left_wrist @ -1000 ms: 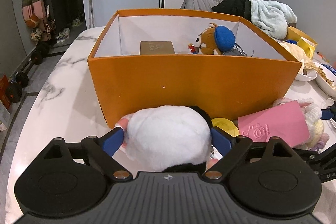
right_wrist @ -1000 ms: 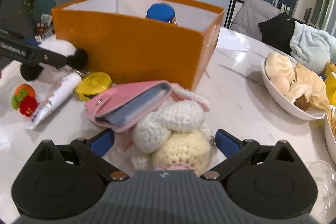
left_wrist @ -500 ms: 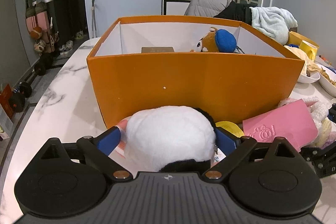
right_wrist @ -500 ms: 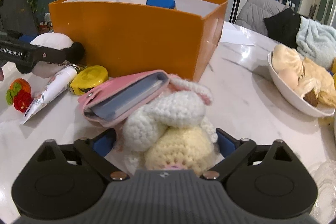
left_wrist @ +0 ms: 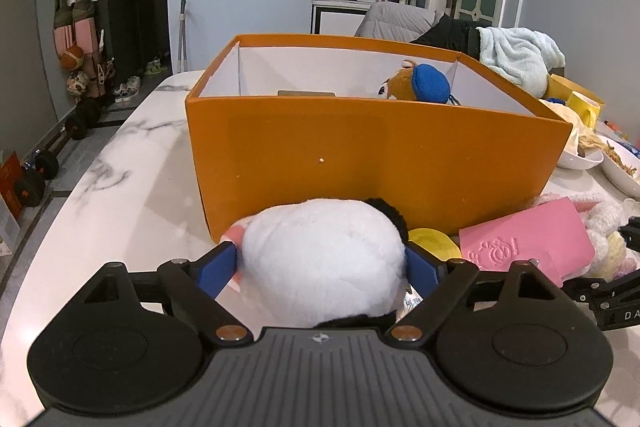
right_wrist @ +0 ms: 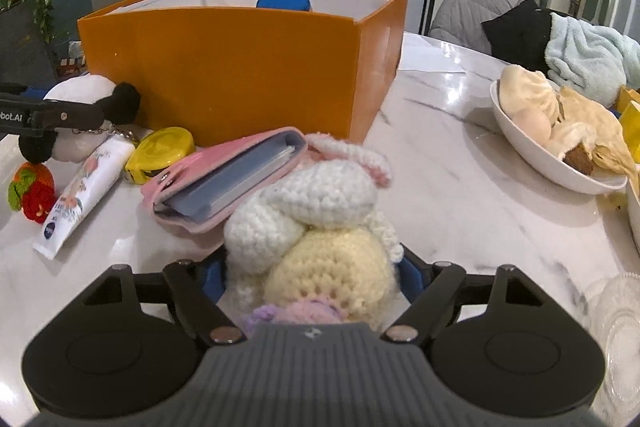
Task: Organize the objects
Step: 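Lift white plush with left tool while right tool lifts crocheted bunny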
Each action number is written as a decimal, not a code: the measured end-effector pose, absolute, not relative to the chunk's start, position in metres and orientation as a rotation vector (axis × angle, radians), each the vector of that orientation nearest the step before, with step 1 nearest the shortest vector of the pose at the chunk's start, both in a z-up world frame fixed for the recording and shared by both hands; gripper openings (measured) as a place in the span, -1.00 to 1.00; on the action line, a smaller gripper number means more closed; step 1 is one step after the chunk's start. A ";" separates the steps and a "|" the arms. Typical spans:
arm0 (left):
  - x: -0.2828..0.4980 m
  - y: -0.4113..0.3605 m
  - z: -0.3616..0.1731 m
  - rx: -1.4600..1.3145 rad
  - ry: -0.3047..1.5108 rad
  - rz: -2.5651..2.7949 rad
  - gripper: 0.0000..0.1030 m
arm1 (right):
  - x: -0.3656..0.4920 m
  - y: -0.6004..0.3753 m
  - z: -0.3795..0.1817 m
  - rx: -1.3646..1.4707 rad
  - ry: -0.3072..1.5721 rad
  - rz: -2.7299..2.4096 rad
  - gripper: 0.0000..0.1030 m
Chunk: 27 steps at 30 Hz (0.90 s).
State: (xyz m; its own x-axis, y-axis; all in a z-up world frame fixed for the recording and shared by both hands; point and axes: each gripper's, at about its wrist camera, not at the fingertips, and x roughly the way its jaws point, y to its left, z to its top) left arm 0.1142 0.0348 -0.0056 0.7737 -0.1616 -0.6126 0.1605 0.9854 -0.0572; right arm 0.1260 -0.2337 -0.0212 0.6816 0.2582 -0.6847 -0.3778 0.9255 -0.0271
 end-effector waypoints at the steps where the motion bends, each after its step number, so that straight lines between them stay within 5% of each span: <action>1: 0.113 0.035 -0.005 -0.004 0.663 -0.173 0.97 | 0.124 -0.234 -0.021 -0.164 0.740 0.353 0.56; 27: 0.097 0.045 0.003 -0.021 0.643 -0.159 0.92 | 0.079 -0.242 -0.005 -0.149 0.710 0.270 0.54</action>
